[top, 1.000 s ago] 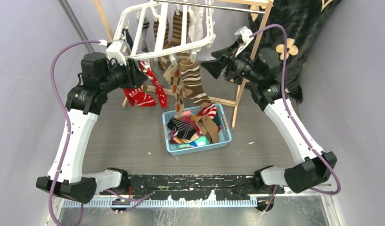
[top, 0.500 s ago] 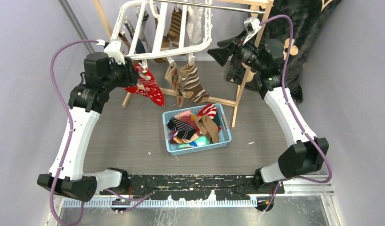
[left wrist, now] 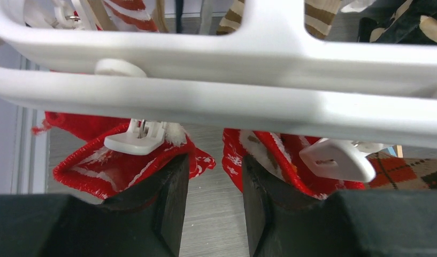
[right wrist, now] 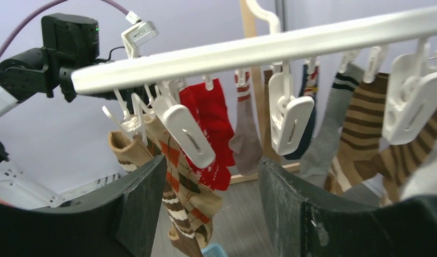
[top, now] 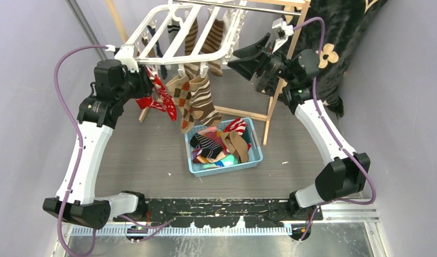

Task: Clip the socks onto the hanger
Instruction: Open the clamp at the hanger.

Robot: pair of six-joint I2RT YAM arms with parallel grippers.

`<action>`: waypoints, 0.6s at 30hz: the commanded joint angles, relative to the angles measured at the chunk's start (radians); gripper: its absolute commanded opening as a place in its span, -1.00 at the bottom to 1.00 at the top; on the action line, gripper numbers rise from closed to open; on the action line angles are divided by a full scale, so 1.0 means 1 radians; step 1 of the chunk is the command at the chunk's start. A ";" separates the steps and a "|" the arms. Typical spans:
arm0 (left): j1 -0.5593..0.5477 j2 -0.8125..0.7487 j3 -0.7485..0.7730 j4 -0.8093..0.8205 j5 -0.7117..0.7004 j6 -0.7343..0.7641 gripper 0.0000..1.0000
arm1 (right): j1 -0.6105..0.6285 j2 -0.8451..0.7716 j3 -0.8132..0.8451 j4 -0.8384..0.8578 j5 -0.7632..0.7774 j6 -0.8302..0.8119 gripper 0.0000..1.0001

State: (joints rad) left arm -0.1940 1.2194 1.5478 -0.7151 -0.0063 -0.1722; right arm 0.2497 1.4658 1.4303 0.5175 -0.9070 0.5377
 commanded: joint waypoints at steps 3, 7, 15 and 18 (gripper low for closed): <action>0.010 -0.021 0.018 0.045 -0.020 0.019 -0.17 | 0.046 -0.050 -0.028 0.056 0.026 -0.012 0.29; 0.015 -0.022 0.026 0.037 -0.020 0.020 -0.17 | 0.072 -0.044 -0.023 0.062 0.038 -0.018 0.23; 0.019 -0.027 0.029 0.036 -0.020 0.025 -0.17 | 0.100 -0.045 -0.014 0.093 0.025 0.017 0.23; 0.021 -0.027 0.030 0.034 -0.020 0.025 -0.17 | 0.119 -0.050 -0.019 0.095 0.038 0.015 0.23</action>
State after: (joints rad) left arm -0.1810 1.2190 1.5478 -0.7155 -0.0154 -0.1665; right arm 0.3450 1.4639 1.3945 0.5510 -0.8860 0.5381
